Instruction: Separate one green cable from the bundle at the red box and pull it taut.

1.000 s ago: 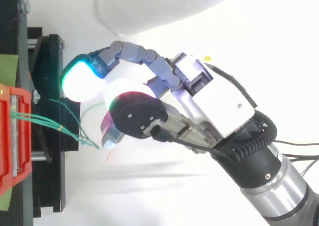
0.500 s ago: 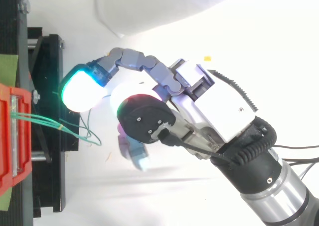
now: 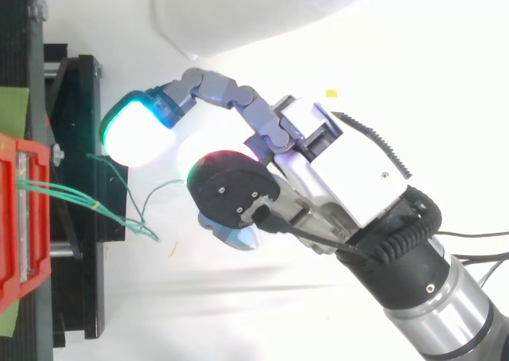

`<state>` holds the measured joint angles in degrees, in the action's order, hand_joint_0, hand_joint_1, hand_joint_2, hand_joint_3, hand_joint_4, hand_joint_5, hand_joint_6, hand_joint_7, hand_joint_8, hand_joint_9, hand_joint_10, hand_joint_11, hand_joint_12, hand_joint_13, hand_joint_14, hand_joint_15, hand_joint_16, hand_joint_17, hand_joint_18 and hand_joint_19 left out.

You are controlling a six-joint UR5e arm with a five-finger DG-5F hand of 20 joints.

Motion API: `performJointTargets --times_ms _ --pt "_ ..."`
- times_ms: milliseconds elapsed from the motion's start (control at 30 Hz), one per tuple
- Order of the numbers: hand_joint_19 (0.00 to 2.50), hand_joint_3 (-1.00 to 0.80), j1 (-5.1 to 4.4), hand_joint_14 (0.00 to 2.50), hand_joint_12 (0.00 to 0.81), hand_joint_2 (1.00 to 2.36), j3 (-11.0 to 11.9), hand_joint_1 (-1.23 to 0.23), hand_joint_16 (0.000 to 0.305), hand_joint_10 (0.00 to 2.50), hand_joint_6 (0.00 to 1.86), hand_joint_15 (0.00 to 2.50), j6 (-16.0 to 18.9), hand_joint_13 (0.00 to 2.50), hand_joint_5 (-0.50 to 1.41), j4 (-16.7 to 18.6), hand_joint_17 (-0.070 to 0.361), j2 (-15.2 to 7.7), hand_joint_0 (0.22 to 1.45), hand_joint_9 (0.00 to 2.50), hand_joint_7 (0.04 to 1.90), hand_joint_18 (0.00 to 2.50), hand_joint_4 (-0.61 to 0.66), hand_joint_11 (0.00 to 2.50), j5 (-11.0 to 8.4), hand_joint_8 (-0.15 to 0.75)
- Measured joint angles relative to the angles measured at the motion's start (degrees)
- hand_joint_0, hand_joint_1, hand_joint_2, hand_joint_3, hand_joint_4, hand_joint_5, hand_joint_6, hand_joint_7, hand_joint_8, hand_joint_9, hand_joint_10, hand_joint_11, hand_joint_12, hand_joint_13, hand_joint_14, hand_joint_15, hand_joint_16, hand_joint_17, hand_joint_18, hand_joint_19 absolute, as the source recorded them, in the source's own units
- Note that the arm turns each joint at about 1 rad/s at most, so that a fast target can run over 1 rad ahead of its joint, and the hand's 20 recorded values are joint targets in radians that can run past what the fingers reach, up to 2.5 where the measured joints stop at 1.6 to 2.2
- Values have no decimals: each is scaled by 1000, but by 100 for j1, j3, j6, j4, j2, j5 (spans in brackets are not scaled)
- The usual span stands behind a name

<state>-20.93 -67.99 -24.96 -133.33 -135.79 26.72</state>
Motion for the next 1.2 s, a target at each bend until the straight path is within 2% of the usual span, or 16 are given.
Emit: performJointTargets --times_ms 267,433,533,867,1100,1200 --pt "761 -500 -23 3 636 1000 0 -268 117 39 506 1775 -60 1832 -73 41 263 -25 385 1726 1101 2316 246 1826 -7 489" --pt "746 -500 -90 2 644 1000 106 -291 118 43 506 1756 -118 1814 -65 438 266 -308 372 1688 1090 2276 302 1656 -72 503" --pt "748 -500 -112 3 650 1000 199 -308 119 45 506 1749 -183 1813 -64 589 269 -390 363 1674 1082 2270 317 1619 -95 504" --pt "755 -500 -160 2 640 1000 275 -342 119 44 506 1741 -314 1813 -57 619 268 -420 359 1663 1085 2256 327 1579 -215 503" --pt "766 -500 -232 0 635 1000 314 -353 119 44 506 1765 -469 1818 -56 652 268 -422 359 1669 1089 2252 332 1584 -307 500" --pt "763 -500 -274 82 633 1000 319 -354 119 45 506 1743 -492 1809 -56 713 267 -422 358 1700 1085 2258 329 1634 -378 498"
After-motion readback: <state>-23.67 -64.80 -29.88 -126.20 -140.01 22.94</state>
